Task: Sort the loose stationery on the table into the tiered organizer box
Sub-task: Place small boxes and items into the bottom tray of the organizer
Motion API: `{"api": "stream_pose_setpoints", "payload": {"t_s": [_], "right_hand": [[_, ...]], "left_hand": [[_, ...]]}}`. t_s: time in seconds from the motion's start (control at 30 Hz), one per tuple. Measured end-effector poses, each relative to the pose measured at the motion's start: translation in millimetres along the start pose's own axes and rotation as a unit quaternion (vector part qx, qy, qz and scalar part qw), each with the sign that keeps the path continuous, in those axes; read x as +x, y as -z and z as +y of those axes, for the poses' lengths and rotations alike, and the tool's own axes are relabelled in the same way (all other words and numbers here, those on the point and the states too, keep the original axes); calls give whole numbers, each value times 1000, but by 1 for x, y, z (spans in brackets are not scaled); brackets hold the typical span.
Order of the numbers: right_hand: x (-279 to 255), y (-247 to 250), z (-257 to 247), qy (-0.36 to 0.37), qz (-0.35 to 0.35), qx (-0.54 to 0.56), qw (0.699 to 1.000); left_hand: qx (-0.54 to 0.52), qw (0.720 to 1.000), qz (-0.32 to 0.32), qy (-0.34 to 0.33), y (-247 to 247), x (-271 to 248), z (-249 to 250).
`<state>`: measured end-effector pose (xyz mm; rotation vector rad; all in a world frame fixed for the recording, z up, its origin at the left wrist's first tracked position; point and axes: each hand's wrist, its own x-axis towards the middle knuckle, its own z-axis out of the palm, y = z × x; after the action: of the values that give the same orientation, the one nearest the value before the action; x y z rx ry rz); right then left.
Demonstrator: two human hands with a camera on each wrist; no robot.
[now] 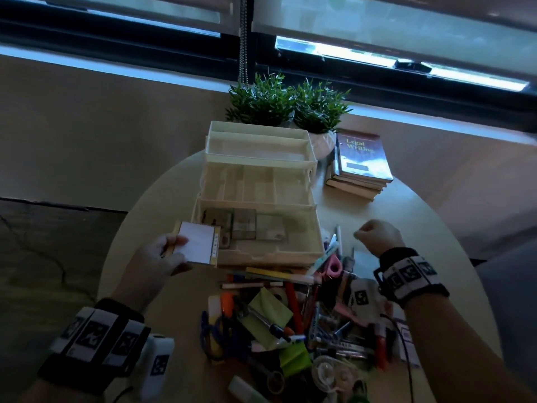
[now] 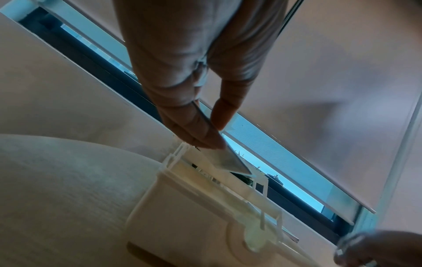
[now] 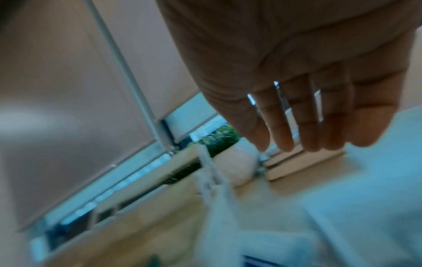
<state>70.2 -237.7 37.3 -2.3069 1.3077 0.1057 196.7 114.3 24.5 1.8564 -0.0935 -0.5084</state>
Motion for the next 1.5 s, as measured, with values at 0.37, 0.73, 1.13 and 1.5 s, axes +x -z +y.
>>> {"api": "stream_pose_setpoints", "payload": {"t_s": [0.37,0.73,1.13,1.5], "right_hand": [[32,-63,88,-226,-97,2,969],[66,-89,137,-264,-59,96,958],[36,-66,124,-218,-68,215,950],[12,-36,138,-114,-133,262,949]], "left_hand": [[138,985,-103,-30,-88,26,31],[406,897,-173,15,-163,87,34],[652,722,-199,-123,-154,58,55],[409,832,-284,-244,-236,-43,46]]}}
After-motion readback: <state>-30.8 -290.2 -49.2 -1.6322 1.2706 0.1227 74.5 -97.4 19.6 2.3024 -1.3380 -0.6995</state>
